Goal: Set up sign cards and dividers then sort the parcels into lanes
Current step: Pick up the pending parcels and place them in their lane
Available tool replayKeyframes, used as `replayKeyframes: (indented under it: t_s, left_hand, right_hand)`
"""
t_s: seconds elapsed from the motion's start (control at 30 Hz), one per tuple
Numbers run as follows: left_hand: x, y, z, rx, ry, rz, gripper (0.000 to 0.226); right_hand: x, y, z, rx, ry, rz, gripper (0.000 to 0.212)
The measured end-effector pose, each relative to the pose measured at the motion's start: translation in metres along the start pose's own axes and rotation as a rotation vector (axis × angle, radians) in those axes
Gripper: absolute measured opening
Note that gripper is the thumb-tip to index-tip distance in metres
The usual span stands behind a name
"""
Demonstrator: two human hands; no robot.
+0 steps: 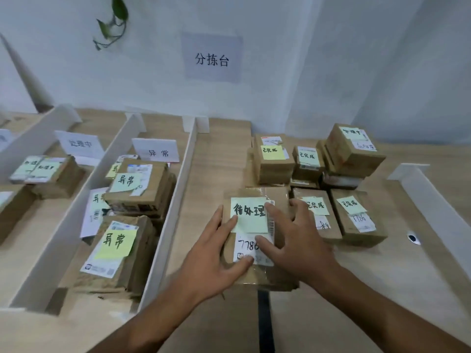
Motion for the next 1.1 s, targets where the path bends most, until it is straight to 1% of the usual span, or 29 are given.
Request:
replayKeyframes:
  t_s: [0.1,0.2,0.3,0.43,0.5,0.57,0.63,0.73,0.9,1.0,1.1]
  left_hand:
    - [-0.057,-0.024,0.026,0.014,0.053,-0.007,0.105]
    - [-0.115,-0.054,0.062,-0.008,0.113,-0.016,0.115]
    - [-0.173,-0.088,0.108,-0.015,0.199,-0.009,0.115]
    - [-0.251,-0.137,0.183,-0.014,0.269,0.057,0.114]
    - [-0.289,-0.163,0.223,-0.012,0.299,0.059,0.117]
    - [-0.328,-0.188,0.262,-0.028,0.321,0.06,0.123]
    - [-0.366,-0.211,0.299,-0.049,0.326,0.052,0.135]
    - [-0.415,-0.234,0.345,-0.087,0.313,-0.048,0.147]
    - [-0.475,-0.265,0.396,-0.109,0.413,-0.163,0.137]
    - [-0.503,-0.286,0.416,-0.14,0.471,-0.163,0.135]
    - [-0.53,-0.311,0.428,-0.177,0.513,-0.118,0.135]
  right_hand:
    - [0.011,-0.056,-0.008,-0.11,-0.071,-0.011,0.086]
    - [0.026,-0.123,-0.011,-0.215,-0.099,-0.067,0.085]
    - [0.049,-0.201,-0.006,-0.323,-0.12,-0.11,0.083]
    - [0.089,-0.311,0.004,-0.44,-0.145,-0.139,0.079]
    - [0.108,-0.366,0.008,-0.491,-0.164,-0.164,0.08]
    - [0.126,-0.417,0.013,-0.554,-0.197,-0.207,0.083]
    - [0.145,-0.465,0.02,-0.637,-0.248,-0.209,0.085]
    - [0.172,-0.524,0.031,-0.723,-0.347,-0.199,0.088]
    - [0.212,-0.61,0.041,-0.827,-0.421,-0.234,0.093]
    - [0.234,-0.654,0.036,-0.934,-0.446,-0.219,0.096]
    - [0.259,-0.689,0.024,-1.011,-0.478,-0.173,0.107]
Point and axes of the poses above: each hand's wrist, its own z-axis away from the middle knuckle, its own x-axis out of the palm, y = z × x, the point moved 3 cm from there along -z, towards the middle knuckle, and after that the axes turned 1 degree about -x, right-handed, at the moved point
